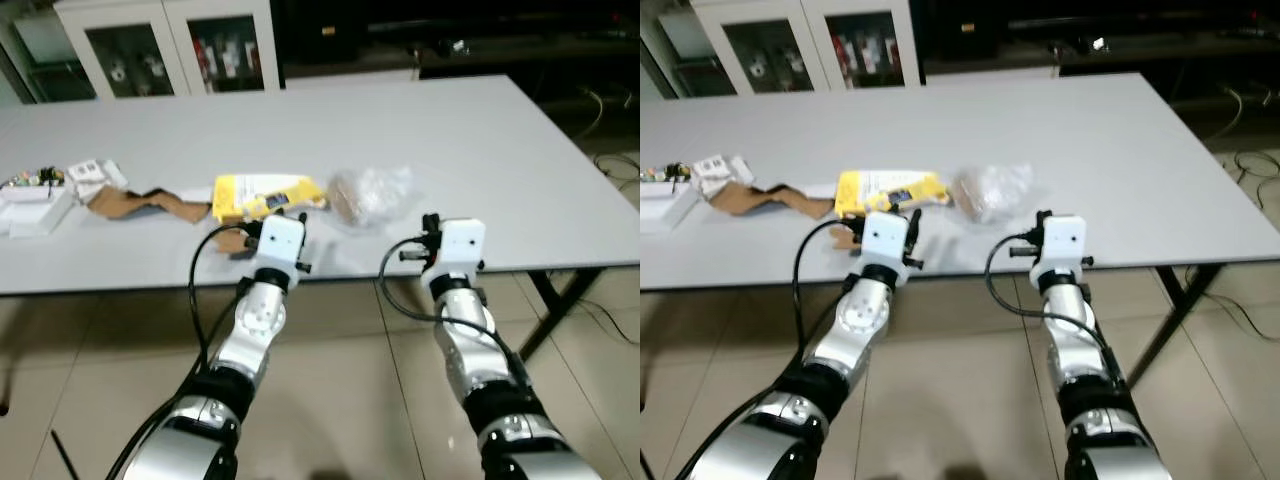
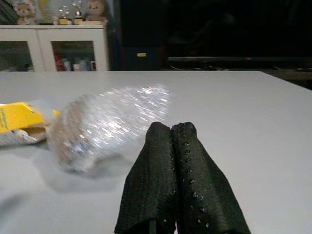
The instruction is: Picking trash to rubbish bin
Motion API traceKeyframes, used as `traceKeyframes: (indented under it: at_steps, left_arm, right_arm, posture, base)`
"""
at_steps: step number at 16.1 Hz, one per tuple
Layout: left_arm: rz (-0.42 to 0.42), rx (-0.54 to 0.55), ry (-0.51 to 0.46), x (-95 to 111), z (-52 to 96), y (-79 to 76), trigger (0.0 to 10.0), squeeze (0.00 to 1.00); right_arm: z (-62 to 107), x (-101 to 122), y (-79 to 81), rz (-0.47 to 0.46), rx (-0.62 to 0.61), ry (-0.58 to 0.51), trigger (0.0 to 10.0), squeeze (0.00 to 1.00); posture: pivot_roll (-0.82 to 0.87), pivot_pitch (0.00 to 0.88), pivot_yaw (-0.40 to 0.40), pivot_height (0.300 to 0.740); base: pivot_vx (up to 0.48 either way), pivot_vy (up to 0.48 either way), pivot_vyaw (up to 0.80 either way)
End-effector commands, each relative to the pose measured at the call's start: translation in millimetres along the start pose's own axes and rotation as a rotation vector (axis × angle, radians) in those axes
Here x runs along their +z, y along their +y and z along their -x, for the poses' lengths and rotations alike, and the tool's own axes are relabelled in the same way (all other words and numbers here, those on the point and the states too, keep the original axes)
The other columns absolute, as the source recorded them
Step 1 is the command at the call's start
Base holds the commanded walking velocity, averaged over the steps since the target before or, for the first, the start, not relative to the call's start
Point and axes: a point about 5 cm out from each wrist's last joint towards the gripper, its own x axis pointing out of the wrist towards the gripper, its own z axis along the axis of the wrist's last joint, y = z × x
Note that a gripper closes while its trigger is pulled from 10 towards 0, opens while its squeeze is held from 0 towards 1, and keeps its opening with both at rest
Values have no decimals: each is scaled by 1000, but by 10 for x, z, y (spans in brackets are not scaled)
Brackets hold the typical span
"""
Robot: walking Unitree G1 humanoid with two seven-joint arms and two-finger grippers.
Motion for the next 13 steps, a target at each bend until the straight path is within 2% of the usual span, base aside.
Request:
traceKeyframes:
  at_steps: [1,5,8,9,13]
  left_arm:
    - [-16,22,18,-50,17,114,10000,0]
    - [-17,19,6,-40,20,105,10000,0]
    - [-43,1,-11,-22,23,73,10000,0]
    - [-52,1,-2,-35,24,75,10000,1000]
    - [-61,7,6,-41,18,79,10000,1000]
  right_arm:
    - [-22,28,123,-9,35,-8,10000,0]
    - [-17,22,126,-10,34,-5,10000,0]
    - [-18,23,125,-8,33,-5,10000,0]
    - [-18,22,124,-8,34,-4,10000,0]
    - [-25,25,117,-7,37,-2,10000,0]
  posture:
    - [-5,0,60,740]
    - [-6,0,63,740]
    - [-6,3,63,740]
    - [-5,5,61,740]
    - [-4,16,58,740]
  base:
    - [420,0,0]
    - [397,0,0]
    - [0,0,0]
    - [0,0,0]
    - [0,0,0]
